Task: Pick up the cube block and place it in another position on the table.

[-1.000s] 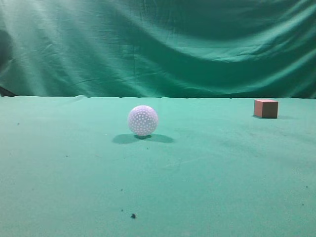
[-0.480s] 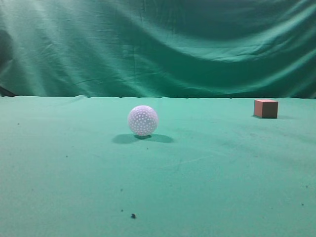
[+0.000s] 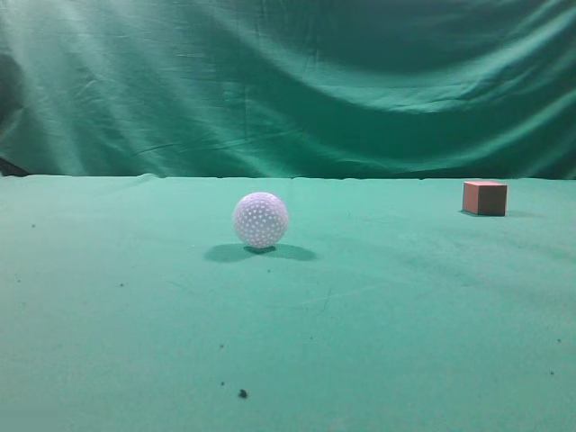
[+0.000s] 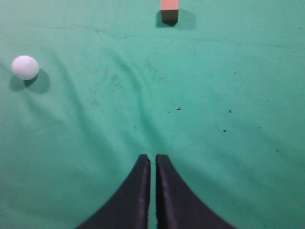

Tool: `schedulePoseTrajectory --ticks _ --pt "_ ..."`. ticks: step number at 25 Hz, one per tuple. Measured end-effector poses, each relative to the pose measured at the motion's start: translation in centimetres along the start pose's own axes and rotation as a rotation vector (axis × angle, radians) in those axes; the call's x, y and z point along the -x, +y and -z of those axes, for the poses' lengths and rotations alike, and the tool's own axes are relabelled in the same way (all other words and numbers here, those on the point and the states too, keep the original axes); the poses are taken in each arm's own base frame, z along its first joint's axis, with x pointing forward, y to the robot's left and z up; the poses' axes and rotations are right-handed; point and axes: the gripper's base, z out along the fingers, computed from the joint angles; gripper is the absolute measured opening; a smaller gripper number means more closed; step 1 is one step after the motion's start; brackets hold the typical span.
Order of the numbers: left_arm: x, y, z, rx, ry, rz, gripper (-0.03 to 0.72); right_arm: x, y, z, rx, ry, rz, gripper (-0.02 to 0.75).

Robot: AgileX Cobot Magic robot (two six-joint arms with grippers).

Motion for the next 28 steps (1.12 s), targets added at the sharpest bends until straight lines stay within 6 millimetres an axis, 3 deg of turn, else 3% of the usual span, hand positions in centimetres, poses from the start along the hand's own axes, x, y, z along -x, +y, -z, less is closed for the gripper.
schedulePoseTrajectory --ticks 4,7,18,23,28 --pt "0.0 0.0 0.0 0.000 0.000 0.000 0.262 -0.5 -0.7 -1.2 -0.068 -0.062 0.042 0.000" --pt "0.0 0.0 0.0 0.000 0.000 0.000 0.262 -2.1 -1.1 -2.3 -0.088 -0.204 0.038 0.000" --pt "0.0 0.0 0.0 0.000 0.000 0.000 0.262 -11.8 -2.5 -7.0 -0.215 -0.641 -0.086 0.000" --pt "0.0 0.0 0.0 0.000 0.000 0.000 0.262 -14.0 -2.6 -9.6 -0.199 -0.621 -0.122 0.000" --pt "0.0 0.0 0.0 0.000 0.000 0.000 0.262 -14.3 -2.6 -9.9 -0.192 -0.597 -0.132 0.000"
